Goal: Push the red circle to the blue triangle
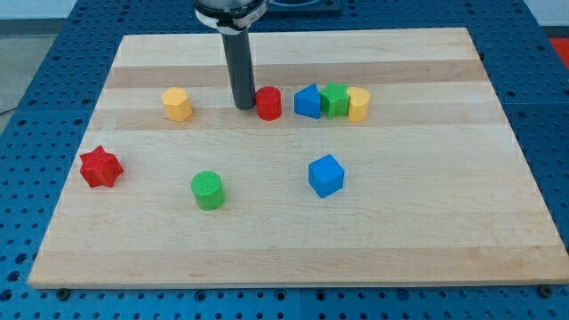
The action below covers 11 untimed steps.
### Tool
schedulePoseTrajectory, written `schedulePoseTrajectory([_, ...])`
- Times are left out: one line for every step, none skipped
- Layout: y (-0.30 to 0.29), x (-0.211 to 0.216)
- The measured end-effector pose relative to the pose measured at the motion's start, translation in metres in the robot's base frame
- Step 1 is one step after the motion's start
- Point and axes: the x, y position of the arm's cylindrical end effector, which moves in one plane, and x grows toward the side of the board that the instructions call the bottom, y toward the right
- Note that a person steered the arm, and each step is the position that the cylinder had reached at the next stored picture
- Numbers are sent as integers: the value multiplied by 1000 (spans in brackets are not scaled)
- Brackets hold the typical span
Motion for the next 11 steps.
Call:
schedulePoseTrajectory([8, 0])
schedulePoseTrajectory([11, -4])
schedulePoseTrajectory([11, -44])
schedulePoseTrajectory([27, -63])
schedulePoseTrajectory([-44, -63])
schedulePoseTrajectory([-119, -66])
schedulePoseTrajectory([-203, -105])
schedulePoseTrajectory([-230, -105])
schedulePoseTrajectory([-231, -102])
schedulePoseTrajectory([-231, -102])
schedulePoseTrajectory([-231, -73])
